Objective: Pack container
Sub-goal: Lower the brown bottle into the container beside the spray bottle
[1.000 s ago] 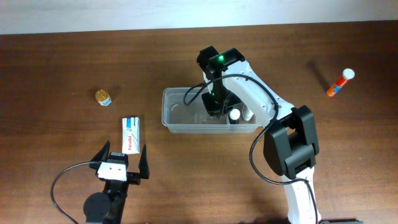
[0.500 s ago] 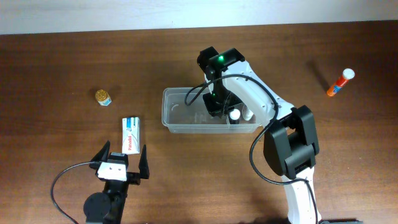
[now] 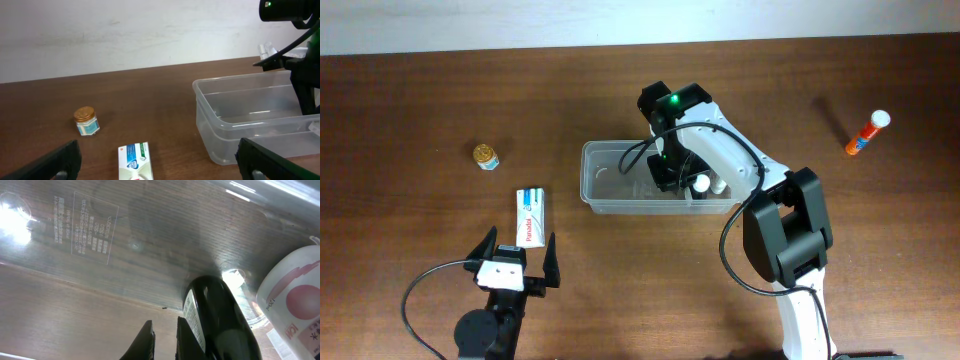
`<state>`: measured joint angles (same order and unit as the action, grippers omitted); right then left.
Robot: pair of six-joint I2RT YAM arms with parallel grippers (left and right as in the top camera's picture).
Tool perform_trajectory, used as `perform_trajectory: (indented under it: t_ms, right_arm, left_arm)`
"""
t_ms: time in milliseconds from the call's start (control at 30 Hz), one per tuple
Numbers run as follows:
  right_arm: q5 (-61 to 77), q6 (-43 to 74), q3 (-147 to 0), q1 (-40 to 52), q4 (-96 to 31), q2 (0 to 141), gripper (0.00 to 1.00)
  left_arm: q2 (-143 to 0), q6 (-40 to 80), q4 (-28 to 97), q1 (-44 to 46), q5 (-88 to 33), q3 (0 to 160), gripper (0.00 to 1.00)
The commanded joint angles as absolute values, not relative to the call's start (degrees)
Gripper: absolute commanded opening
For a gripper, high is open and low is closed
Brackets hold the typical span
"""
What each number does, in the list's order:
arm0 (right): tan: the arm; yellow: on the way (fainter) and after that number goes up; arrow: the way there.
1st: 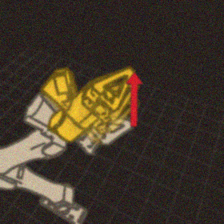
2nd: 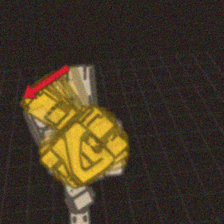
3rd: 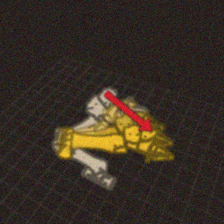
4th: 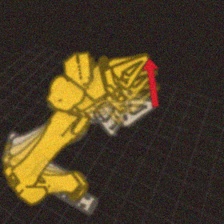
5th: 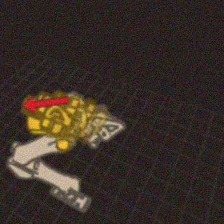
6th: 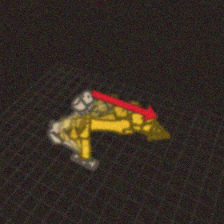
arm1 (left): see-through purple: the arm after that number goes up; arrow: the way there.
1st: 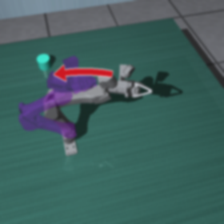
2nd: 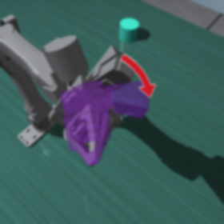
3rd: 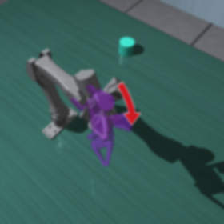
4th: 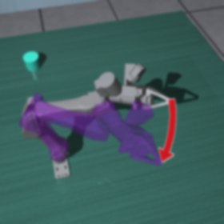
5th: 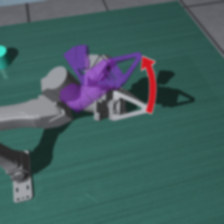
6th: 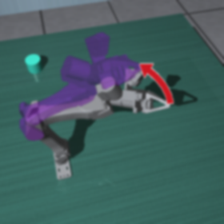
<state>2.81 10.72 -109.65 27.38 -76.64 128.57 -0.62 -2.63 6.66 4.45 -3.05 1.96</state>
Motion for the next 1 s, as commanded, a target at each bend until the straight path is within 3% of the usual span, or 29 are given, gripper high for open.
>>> perform_trajectory:
  t_ms: [0, 967]
  right_arm:
    - [2.1, 11.2, -109.2, 27.7, -76.5, 128.7, 0.09]
    - [0.7, 11.4, -106.1, 27.7, -74.5, 128.7, 0.09]
  left_arm:
    - [-0.3, -3.6, 6.6, 4.2, -3.7, 1.6, 1.00]
    - [-0.3, -3.6, 6.6, 4.2, -3.7, 1.6, 0.99]
